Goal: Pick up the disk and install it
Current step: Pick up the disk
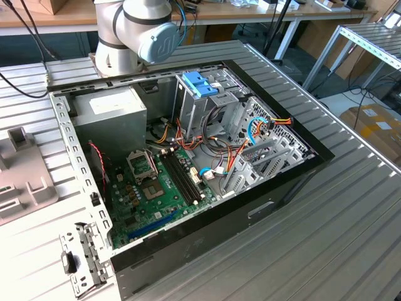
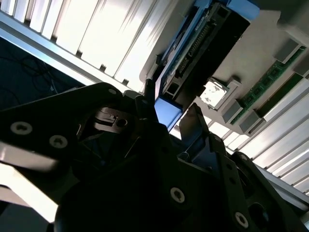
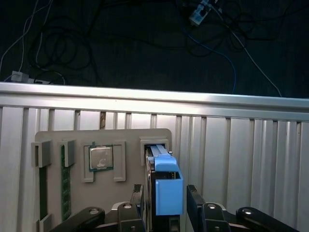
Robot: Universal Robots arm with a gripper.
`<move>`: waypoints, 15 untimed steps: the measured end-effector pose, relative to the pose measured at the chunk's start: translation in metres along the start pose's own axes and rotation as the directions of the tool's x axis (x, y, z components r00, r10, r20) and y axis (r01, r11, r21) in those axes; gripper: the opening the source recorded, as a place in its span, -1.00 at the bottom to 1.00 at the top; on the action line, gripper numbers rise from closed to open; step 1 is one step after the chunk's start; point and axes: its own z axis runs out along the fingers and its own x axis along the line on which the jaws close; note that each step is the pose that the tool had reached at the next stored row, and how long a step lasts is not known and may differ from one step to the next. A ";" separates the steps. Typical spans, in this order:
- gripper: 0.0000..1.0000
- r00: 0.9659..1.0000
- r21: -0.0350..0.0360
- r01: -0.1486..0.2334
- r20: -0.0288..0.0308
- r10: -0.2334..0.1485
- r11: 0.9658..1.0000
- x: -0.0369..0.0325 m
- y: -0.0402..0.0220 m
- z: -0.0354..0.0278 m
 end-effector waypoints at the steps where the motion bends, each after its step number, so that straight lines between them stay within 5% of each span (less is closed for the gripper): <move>1: -0.04 1.000 0.000 0.001 0.000 -0.001 1.000 0.0000 0.0003 0.0010; 15: -0.04 1.000 0.000 0.004 0.000 -0.004 1.000 0.0002 0.0032 0.0163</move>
